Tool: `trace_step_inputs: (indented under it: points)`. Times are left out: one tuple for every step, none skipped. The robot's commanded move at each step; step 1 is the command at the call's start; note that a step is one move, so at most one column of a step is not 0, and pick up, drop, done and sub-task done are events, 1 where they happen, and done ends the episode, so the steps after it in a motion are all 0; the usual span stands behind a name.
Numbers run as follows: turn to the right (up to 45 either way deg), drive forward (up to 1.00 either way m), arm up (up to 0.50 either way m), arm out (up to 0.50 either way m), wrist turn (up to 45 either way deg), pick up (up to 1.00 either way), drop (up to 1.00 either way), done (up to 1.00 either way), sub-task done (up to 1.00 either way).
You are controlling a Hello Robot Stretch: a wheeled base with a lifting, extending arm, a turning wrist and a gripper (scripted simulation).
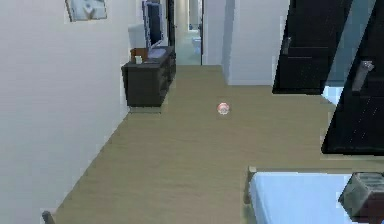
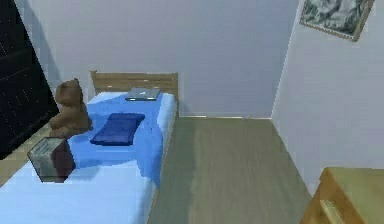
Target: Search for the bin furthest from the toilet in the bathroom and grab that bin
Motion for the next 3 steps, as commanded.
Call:
trace_step_inputs:
  points:
    - [0.0,1.00,0.00,0.00,0.0,0.00,0.00,0.00,0.00]
    - [0.0,1.00,0.00,0.00,0.0,0.00,0.00,0.00,0.00]
    - [0.0,1.00,0.00,0.00,0.0,0.00,0.00,0.00,0.00]
